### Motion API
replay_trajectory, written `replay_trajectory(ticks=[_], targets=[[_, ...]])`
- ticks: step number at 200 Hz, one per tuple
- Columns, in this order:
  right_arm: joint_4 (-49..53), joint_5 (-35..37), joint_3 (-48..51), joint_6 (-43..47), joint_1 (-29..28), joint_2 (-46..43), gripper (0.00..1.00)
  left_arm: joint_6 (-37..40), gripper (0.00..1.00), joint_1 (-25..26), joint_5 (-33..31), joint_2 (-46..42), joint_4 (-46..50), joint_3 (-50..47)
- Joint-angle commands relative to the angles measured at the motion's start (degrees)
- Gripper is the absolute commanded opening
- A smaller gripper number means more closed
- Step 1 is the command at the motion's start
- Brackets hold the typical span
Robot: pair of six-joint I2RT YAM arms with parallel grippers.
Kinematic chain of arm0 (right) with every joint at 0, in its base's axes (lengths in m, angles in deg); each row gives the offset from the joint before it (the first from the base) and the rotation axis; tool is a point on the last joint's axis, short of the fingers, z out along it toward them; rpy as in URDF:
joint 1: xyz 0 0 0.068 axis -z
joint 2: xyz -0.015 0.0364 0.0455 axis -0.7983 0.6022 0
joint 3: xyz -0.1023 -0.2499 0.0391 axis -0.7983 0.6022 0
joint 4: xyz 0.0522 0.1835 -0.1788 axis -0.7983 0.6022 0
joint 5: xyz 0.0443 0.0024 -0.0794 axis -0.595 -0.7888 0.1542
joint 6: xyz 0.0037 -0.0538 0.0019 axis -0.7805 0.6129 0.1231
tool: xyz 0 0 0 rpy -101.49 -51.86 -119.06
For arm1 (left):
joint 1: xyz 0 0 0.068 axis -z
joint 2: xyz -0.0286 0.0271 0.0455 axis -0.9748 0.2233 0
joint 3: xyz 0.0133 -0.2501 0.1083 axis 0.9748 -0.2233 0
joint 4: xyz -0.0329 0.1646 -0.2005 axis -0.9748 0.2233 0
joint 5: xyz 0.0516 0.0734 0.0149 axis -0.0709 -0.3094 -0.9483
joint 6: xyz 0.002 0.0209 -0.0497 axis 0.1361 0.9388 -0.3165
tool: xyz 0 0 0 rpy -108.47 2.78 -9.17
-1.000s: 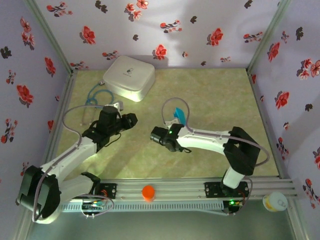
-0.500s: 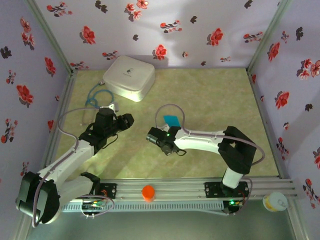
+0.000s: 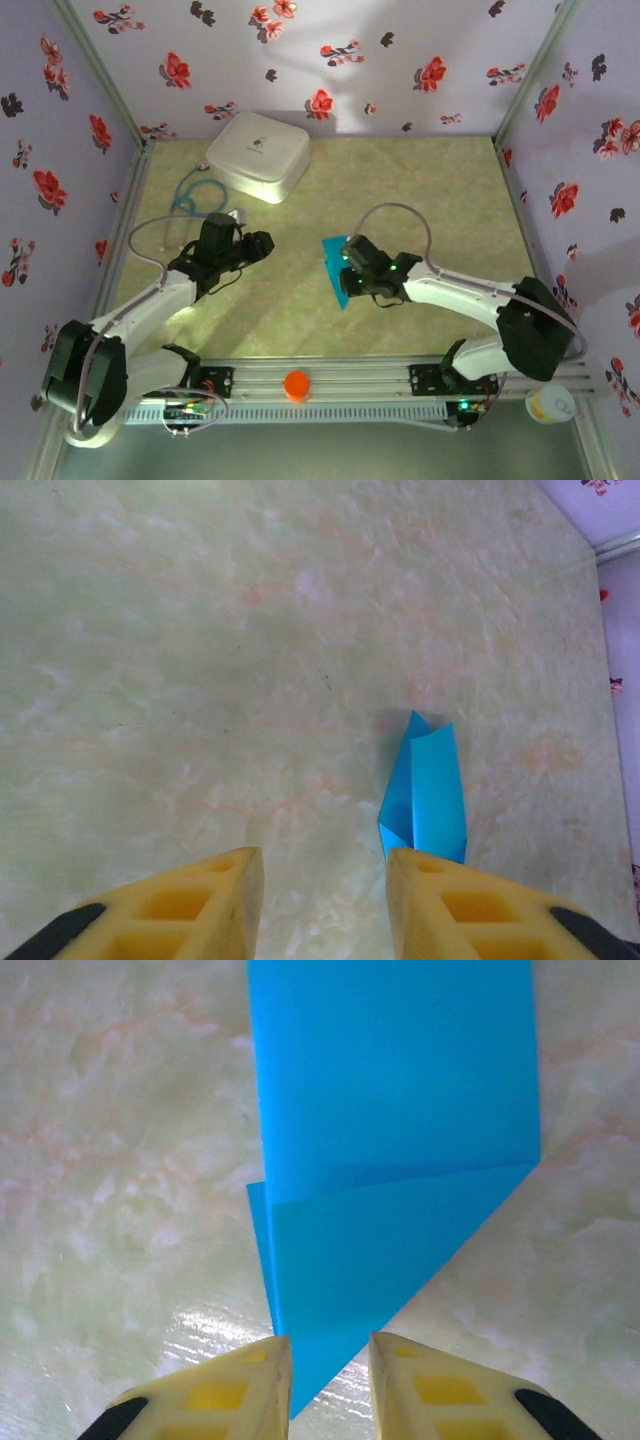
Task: Fold a paper plane with a square sheet of paper (pick it up from the middle)
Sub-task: Move the paper to the center of the table.
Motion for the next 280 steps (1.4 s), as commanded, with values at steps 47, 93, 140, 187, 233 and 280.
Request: replay_trajectory(ticks=[47,93,140,187,233,280], targets=[[-16.0,-16.9,6.0,-7.7,8.4,1.7,0.14,-2.7,0.2,0.6,6.7,6.0,-4.3,3.0],[-20.2,-21.2,6.3,-9.1,9.8,7.6,0.13,-3.4,0.14,1.6,7.5,8.3,-5.4,3.6],[-21.6,-24.6,6.1,-10.4,9.8,14.4,0.13,-4.0,0.13,2.2,8.1,9.4,-6.6,3.7],[-22.4,-24.7,7.7,-16.0,9.5,16.8,0.14,-3.8,0.12,2.3,9.5,10.5,-7.5,3.6],[-25.0,-21.5,8.1,-26.2,5.3,16.8,0.13,-4.7,0.07,3.0,13.2,14.3,-11.0,4.2],[-26.4,-18.0,7.7,-31.5,2.4,16.5,0.12,-4.9,0.06,3.8,14.8,16.3,-12.0,4.8]])
